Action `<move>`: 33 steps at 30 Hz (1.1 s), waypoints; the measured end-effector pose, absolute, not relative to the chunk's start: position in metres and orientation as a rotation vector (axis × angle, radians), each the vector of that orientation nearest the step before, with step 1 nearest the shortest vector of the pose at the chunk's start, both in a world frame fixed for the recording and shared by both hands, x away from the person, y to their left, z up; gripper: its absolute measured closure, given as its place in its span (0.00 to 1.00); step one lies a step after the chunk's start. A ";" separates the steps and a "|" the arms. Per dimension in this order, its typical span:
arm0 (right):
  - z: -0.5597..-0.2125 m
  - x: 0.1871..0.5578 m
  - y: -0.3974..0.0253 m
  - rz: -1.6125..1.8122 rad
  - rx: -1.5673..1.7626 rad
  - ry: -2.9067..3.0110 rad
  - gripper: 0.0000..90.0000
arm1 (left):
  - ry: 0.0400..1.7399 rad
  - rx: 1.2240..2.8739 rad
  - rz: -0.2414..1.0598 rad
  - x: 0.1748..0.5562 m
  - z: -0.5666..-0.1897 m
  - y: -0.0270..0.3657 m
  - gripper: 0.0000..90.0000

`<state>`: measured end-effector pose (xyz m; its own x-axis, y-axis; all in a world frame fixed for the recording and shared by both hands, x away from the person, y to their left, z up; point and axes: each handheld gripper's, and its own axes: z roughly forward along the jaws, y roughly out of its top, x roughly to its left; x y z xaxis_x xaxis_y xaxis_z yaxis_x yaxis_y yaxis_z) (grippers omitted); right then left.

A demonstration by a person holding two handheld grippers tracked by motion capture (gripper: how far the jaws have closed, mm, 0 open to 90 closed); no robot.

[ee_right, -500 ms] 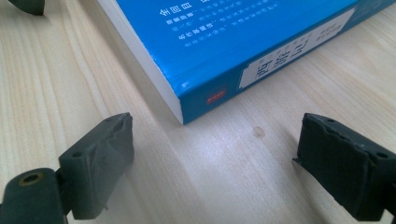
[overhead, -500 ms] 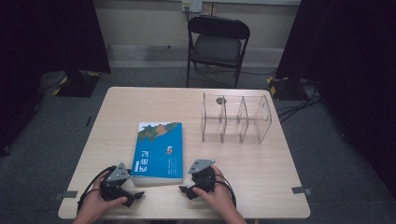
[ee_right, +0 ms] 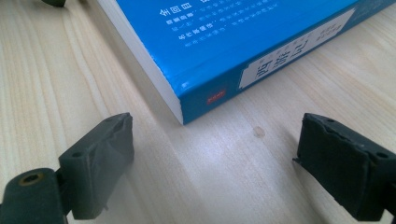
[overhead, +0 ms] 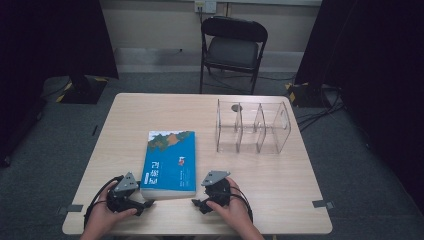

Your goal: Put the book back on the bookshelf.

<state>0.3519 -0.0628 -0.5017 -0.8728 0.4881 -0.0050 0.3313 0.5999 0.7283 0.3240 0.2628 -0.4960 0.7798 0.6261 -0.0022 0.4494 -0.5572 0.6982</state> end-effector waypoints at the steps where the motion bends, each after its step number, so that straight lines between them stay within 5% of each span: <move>1: -0.502 0.352 -0.063 1.131 0.682 2.624 0.11 | 0.811 2.239 0.310 0.324 -0.497 0.262 0.21; 11: -0.502 0.352 -0.063 1.132 0.680 2.624 0.11 | 0.848 2.214 0.334 0.325 -0.495 0.264 0.37; 33: -0.502 0.353 -0.063 1.132 0.679 2.628 0.11 | 0.878 2.244 0.307 0.329 -0.482 0.263 0.42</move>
<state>0.3525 -0.0630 -0.5016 -0.8745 0.4851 -0.0020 0.3318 0.6010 0.7271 0.3288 0.2633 -0.4818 0.7426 0.6690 -0.0314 0.5038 -0.5271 0.6843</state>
